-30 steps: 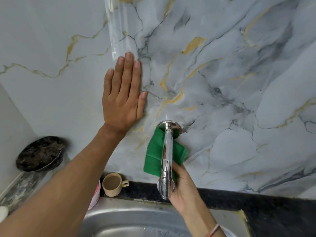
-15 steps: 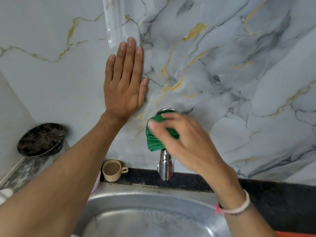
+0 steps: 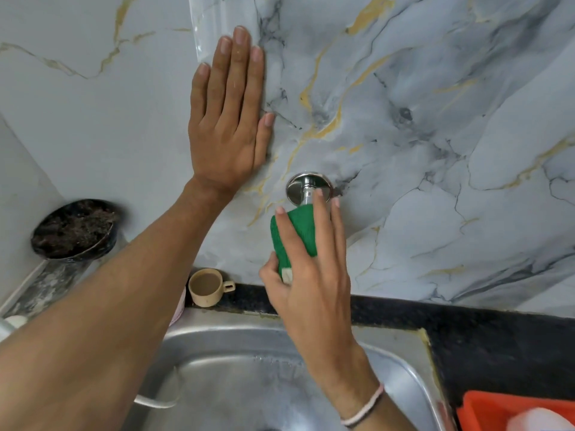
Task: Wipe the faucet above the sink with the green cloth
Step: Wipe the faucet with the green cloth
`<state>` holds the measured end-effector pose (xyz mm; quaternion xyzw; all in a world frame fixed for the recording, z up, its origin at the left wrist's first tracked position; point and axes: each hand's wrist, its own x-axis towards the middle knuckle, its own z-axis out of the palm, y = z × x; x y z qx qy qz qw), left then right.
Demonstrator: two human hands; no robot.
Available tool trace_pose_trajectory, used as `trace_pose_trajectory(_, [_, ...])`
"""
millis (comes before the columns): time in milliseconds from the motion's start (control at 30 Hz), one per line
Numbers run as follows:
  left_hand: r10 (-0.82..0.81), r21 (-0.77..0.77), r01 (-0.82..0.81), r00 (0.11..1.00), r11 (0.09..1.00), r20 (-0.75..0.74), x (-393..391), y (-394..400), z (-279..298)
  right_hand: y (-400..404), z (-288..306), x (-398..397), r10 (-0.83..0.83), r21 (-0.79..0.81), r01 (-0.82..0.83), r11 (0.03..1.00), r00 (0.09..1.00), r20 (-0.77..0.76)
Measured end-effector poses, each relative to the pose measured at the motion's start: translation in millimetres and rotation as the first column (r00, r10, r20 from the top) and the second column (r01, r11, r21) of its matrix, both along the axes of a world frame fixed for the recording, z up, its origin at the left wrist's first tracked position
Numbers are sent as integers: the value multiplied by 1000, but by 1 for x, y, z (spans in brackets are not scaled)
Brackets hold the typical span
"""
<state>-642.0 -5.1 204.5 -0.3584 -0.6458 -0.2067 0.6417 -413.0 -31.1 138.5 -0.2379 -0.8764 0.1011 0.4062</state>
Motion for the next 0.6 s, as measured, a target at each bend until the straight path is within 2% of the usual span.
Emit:
trace_pose_trajectory(133, [6,2,-6,1000,1000,14,-1,0,2,0,-35,20,172,72,-162,984,971,-168])
trace_pose_trajectory(167, [10,2,-10,1000,1000,15,-1,0,2,2,-46,30,244,25,-245,969,944,-223])
trace_pose_trajectory(200, [16,2,-16,1000,1000,12,-2,1,2,3,-56,40,301,-107,-348,931,901,-311])
trace_pose_trajectory(233, [23,3,-23,1000,1000,8,-2,1,1,4,-65,50,302,-298,-454,840,847,-438])
trace_pose_trajectory(267, [27,4,-27,1000,1000,4,-3,1,0,3,-66,58,203,-512,-544,664,791,-578])
trace_pose_trajectory(300, [27,5,-27,1000,1000,1,-3,1,-1,4,-62,60,10,-676,-615,405,742,-670])
trace_pose_trajectory(333, [25,7,-25,1000,1000,0,-3,1,-1,10,-57,57,-197,-738,-663,125,712,-674])
trace_pose_trajectory(367, [20,8,-20,1000,1000,3,-3,2,-1,21,-50,50,-321,-718,-684,-127,713,-623])
trace_pose_trajectory(400, [11,8,-11,1000,1000,8,-3,2,-1,36,-42,37,-359,-682,-671,-292,738,-572])
trace_pose_trajectory(433, [6,7,-6,1000,1000,11,-4,2,0,51,-29,22,-331,-681,-629,-375,777,-535])
trace_pose_trajectory(500, [13,8,-13,1000,1000,7,-5,2,1,71,1,-7,-222,-667,-583,-463,805,-550])
trace_pose_trajectory(600, [21,5,-21,1000,1000,-2,-5,1,-1,78,15,-25,-97,-628,-563,-537,781,-617])
